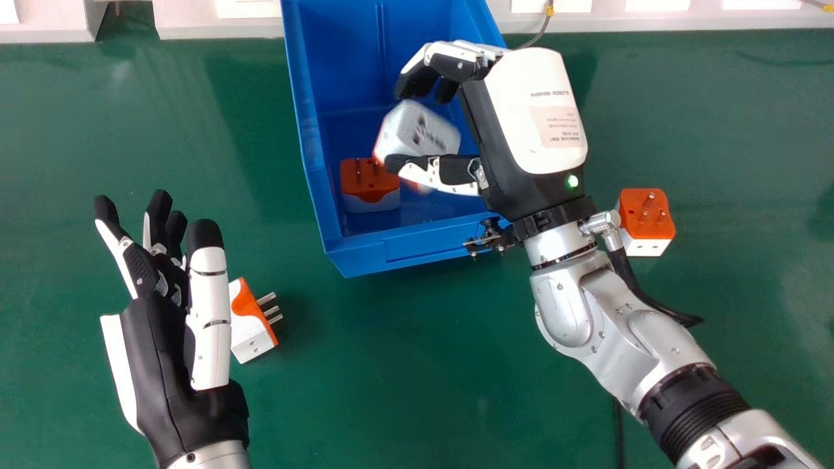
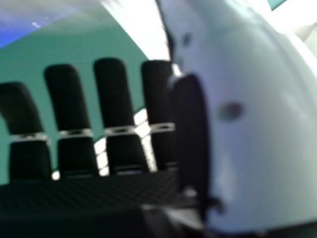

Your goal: Pick all objects and put in blue box

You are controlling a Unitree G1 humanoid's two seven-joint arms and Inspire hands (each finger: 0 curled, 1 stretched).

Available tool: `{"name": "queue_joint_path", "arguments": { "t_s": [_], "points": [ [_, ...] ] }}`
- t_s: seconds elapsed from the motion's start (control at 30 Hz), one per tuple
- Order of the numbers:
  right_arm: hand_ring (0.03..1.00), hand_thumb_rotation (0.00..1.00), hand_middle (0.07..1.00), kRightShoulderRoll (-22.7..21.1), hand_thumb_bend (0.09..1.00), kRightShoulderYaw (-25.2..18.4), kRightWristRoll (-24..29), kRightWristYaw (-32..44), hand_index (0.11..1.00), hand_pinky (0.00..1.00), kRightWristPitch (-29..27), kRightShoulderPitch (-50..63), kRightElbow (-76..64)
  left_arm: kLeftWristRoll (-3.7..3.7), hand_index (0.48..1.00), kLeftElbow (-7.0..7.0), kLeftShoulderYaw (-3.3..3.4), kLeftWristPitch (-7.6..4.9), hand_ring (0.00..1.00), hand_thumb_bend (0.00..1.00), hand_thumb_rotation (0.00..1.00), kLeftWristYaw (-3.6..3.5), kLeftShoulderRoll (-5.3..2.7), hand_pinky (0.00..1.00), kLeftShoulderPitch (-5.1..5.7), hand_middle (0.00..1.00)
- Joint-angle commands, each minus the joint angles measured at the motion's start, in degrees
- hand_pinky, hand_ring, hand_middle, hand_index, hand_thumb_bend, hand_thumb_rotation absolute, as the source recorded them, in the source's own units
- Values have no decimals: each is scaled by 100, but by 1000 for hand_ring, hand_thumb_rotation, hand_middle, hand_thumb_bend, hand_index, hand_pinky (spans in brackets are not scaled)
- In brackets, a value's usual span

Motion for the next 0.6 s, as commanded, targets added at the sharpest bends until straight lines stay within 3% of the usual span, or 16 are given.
{"name": "queue_joint_path", "arguments": {
  "t_s": [0.0, 0.57],
  "points": [
    [449, 0, 508, -9, 500, 1, 65, -107, 481, 341, -52, -147, -158, 56, 952, -101, -6, -48, 954, 563, 700, 23, -464, 910, -235, 961],
    [467, 0, 545, -14, 496, 25, 62, 176, 521, 356, 386, 21, -437, 41, 948, -89, -8, -86, 953, 562, 704, 10, -455, 910, -196, 958]
  ]
}}
